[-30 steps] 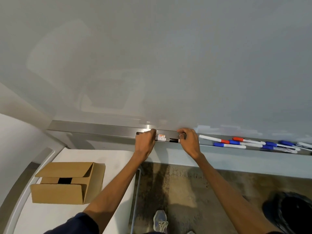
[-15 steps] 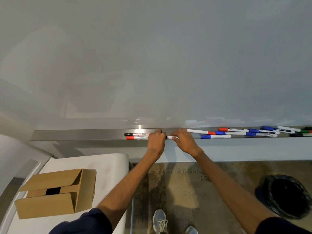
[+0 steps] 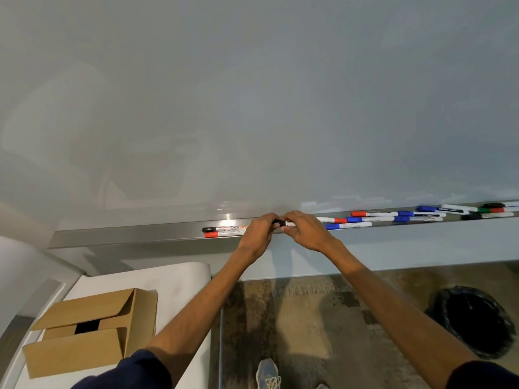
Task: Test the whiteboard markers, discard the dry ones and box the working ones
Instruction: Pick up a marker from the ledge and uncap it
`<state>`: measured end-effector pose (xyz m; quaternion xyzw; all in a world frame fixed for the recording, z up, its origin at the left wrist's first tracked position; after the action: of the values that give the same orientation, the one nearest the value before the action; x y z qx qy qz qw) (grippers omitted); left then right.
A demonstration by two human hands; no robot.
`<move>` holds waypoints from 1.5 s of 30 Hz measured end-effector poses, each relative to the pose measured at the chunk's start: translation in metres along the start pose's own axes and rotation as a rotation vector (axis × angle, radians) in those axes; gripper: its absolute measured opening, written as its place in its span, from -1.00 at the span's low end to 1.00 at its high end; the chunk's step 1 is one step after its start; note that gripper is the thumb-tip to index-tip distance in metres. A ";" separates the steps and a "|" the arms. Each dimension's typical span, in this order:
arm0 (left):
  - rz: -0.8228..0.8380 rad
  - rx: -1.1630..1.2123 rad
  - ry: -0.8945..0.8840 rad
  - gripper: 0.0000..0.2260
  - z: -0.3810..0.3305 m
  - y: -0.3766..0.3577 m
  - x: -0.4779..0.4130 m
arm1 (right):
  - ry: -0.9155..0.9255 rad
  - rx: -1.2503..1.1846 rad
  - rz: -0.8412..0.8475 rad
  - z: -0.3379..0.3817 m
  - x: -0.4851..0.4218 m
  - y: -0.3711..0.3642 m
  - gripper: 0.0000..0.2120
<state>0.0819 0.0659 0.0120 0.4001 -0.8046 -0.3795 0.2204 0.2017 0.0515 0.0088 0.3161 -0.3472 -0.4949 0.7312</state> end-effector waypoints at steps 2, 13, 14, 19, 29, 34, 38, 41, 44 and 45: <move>-0.005 0.032 -0.024 -0.89 -0.012 0.003 0.001 | 0.027 0.082 -0.013 0.008 0.005 0.009 -0.71; 0.086 -0.085 -0.146 -0.83 -0.094 0.006 0.008 | 0.047 0.409 -0.232 0.005 0.071 0.057 -0.67; 0.095 -0.089 -0.151 -0.80 -0.103 0.006 0.009 | 0.027 0.421 -0.233 0.002 0.078 0.062 -0.66; 0.047 -0.057 -0.123 -0.70 -0.129 0.030 0.002 | -0.055 0.395 -0.284 -0.029 0.112 0.101 -0.68; -0.219 -0.043 -0.112 -0.86 -0.204 0.071 0.001 | 0.068 -0.053 -0.600 -0.013 0.142 0.214 -0.66; -0.376 -0.042 -0.126 -0.81 -0.252 0.109 -0.007 | 0.140 -0.216 -0.696 0.010 0.151 0.278 -0.89; -0.648 -0.056 -0.191 -0.90 -0.294 0.159 -0.011 | 0.280 -0.237 -0.798 0.040 0.168 0.341 -0.81; -0.815 -0.035 -0.269 -0.80 -0.333 0.195 -0.010 | 0.391 -0.235 -0.847 0.057 0.177 0.386 -0.81; -0.944 -0.074 -0.319 -0.70 -0.369 0.235 -0.015 | 0.462 -0.331 -0.876 0.068 0.184 0.427 -0.77; -0.979 -0.089 -0.330 -0.67 -0.379 0.249 -0.017 | 0.487 -0.374 -0.874 0.071 0.186 0.439 -0.76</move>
<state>0.2225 0.0130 0.4397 0.6546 -0.5304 -0.5301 -0.0961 0.4142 0.0041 0.4384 0.4013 0.0909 -0.7189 0.5603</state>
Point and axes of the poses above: each hand's wrist, its own x-axis away from the middle knuckle, its own y-axis out of the back of the hand, z = x × y, the point moved 9 cm from there along -x, towards the middle knuckle, and after that the axes turned 11 degrees about z, right-handed, at the moved point
